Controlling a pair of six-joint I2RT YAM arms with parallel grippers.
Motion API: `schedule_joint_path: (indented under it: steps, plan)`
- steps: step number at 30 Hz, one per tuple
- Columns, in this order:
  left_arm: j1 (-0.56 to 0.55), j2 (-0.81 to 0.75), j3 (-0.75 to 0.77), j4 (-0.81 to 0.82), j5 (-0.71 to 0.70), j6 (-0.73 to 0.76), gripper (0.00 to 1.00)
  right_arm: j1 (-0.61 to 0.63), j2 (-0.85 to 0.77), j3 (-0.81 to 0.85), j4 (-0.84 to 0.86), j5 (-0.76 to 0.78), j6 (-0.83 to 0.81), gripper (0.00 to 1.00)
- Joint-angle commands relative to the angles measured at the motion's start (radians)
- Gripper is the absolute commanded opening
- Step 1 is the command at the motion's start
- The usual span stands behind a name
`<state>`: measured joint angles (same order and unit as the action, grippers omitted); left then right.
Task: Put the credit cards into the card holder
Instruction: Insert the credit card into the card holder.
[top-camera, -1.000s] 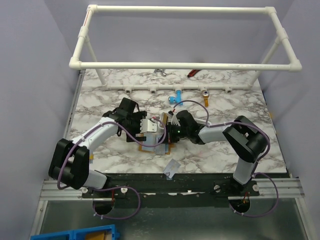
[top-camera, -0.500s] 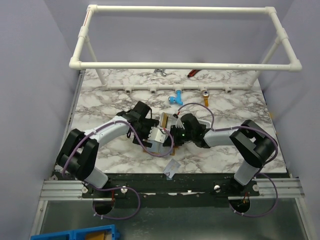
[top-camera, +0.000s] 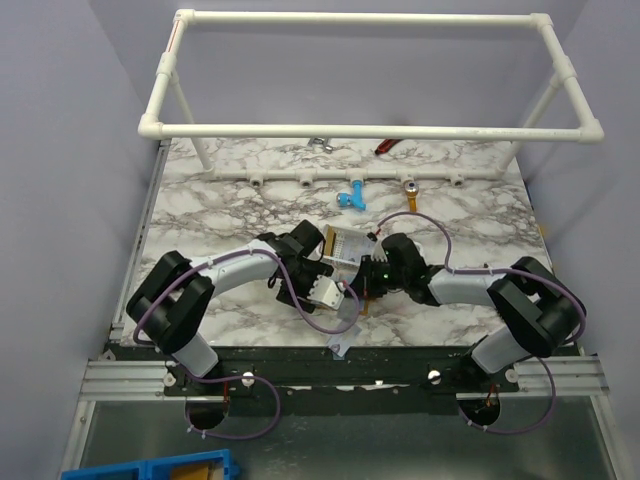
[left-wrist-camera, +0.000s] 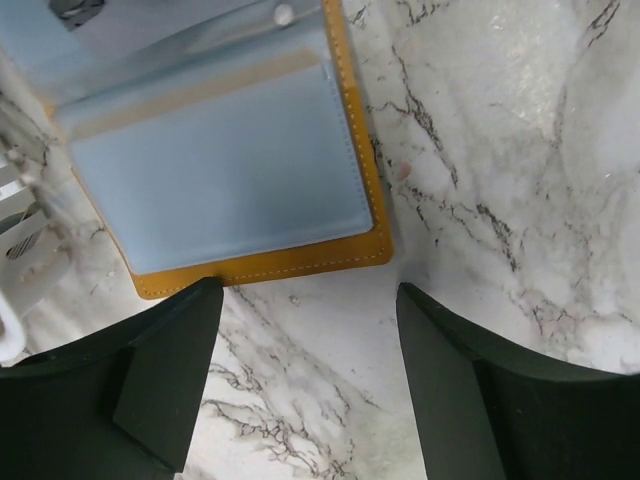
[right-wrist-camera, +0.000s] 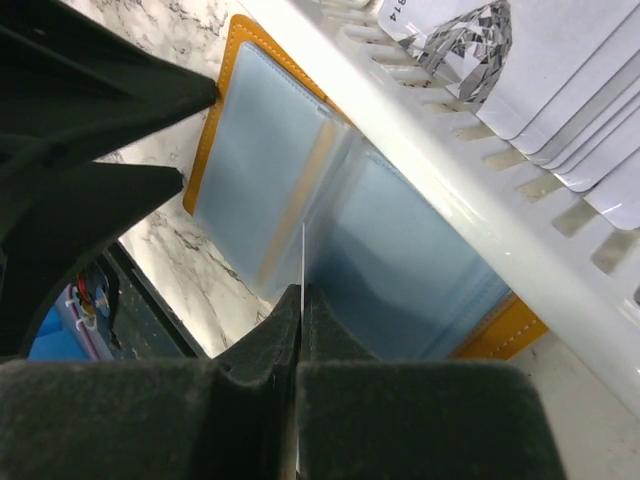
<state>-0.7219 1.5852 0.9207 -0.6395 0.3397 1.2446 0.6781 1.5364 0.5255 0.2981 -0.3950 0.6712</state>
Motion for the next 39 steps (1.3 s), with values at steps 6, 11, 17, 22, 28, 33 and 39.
schedule_joint_path:
  steps: [6, 11, 17, 22, 28, 33, 39]
  plan:
    - [-0.080, 0.044, 0.030, -0.048, 0.019, -0.074, 0.60, -0.010, -0.003, 0.037, 0.008, -0.010, 0.011, 0.01]
    - [-0.099, 0.036, 0.013, -0.065, 0.028, -0.088, 0.55, -0.011, -0.009, 0.020, 0.064, -0.017, 0.048, 0.01]
    - [-0.109, 0.021, 0.007, -0.111, 0.043, -0.131, 0.49, -0.018, -0.020, -0.001, 0.097, -0.006, 0.066, 0.01]
    - [-0.134, -0.037, -0.022, -0.151, 0.081, -0.169, 0.48, -0.024, -0.038, -0.018, 0.117, 0.023, 0.078, 0.01]
    - [-0.133, -0.090, 0.030, -0.203, 0.095, -0.224, 0.51, -0.025, -0.018, -0.021, 0.187, 0.009, 0.104, 0.01]
    - [-0.114, -0.120, 0.055, -0.105, 0.030, -0.279, 0.60, -0.025, 0.015, -0.016, 0.243, -0.030, 0.115, 0.01]
    - [-0.102, -0.105, 0.034, 0.004, -0.003, -0.308, 0.60, -0.025, 0.036, -0.044, 0.277, -0.009, 0.096, 0.01]
